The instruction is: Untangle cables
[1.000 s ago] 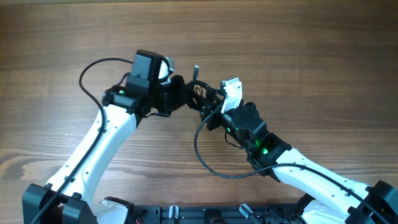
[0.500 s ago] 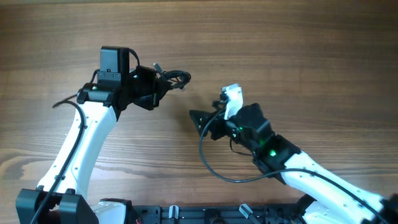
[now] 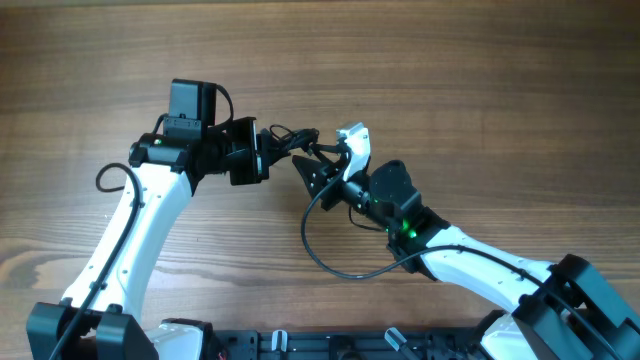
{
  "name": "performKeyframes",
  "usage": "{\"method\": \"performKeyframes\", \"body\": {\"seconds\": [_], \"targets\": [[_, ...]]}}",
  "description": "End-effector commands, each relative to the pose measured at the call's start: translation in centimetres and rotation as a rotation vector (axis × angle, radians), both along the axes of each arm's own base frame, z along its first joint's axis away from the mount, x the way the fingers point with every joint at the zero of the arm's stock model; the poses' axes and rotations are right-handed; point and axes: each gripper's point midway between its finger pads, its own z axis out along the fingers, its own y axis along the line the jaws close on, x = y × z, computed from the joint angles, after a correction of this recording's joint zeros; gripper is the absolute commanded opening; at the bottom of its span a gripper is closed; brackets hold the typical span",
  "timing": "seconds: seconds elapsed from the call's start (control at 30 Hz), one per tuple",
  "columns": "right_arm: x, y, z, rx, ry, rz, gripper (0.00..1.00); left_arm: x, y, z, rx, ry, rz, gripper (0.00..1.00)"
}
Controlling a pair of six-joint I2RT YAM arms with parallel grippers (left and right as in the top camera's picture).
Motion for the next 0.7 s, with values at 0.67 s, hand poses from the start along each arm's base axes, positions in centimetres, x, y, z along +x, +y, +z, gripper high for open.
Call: {"method": "performKeyframes", "body": {"seconds": [0.67], "targets": [[-6.6,-0.6,-8.2,-0.069,0.555,0.278,0.04,1.5,0.5,2.1,-0.022,-0.224,-0.125,0.04]]}}
